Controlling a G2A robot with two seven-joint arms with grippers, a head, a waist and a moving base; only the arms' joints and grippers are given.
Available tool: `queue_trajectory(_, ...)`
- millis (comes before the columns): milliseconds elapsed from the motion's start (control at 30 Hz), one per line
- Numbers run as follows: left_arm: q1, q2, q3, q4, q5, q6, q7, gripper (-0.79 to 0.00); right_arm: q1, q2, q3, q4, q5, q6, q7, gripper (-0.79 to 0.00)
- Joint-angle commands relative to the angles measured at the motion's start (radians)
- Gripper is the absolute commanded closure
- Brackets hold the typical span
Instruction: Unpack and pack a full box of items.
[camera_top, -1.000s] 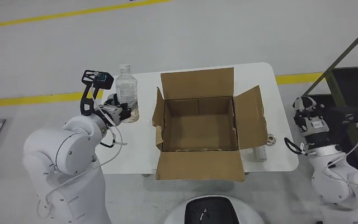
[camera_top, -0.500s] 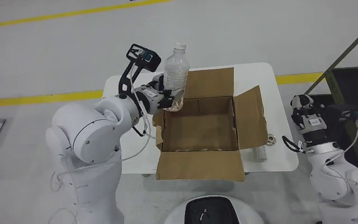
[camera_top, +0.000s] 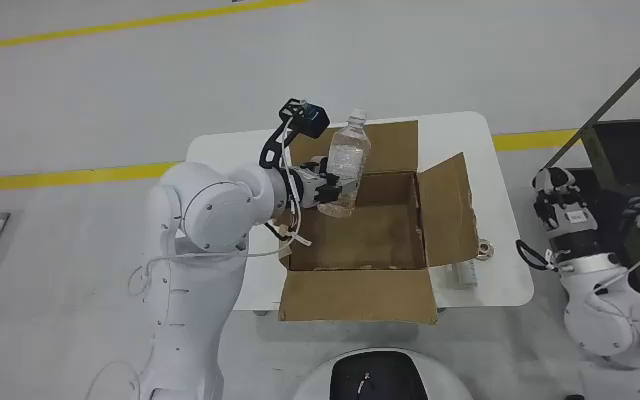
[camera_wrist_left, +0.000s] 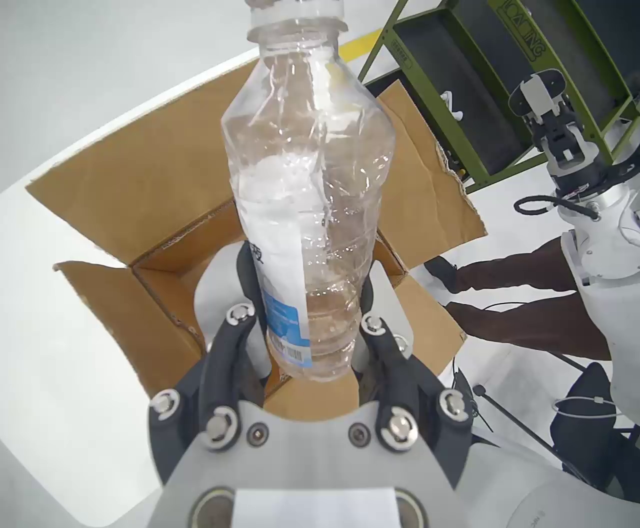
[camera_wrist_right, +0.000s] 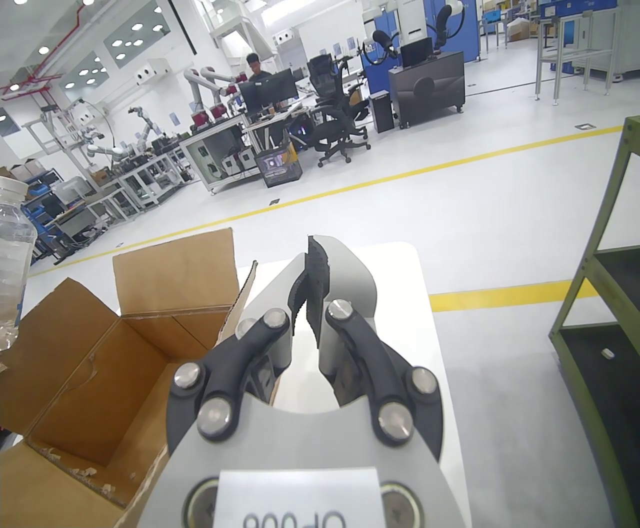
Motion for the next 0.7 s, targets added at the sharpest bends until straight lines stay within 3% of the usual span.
queue_trajectory(0,0.000,0.000,0.000,0.000,0.000,0.000,0.000,0.000,0.002,0.001,0.000,0.006,-0.001,0.000,0.000,0.000)
queue_trajectory(267,0.030,-0.003,0.026,0.034,-0.041,0.024,0.048,0.000,0.019,0.005,-0.018,0.017,-0.008,-0.001,0.006,0.000)
queue_trajectory(500,-0.006,-0.022,0.102,0.201,-0.195,0.197,0.053,0.000,0.017,0.008,-0.018,0.023,-0.004,0.000,-0.004,0.000)
queue_trajectory(667,-0.026,-0.025,0.142,0.319,-0.185,0.274,0.048,0.000,0.008,0.010,-0.013,0.028,0.002,-0.001,-0.012,0.000)
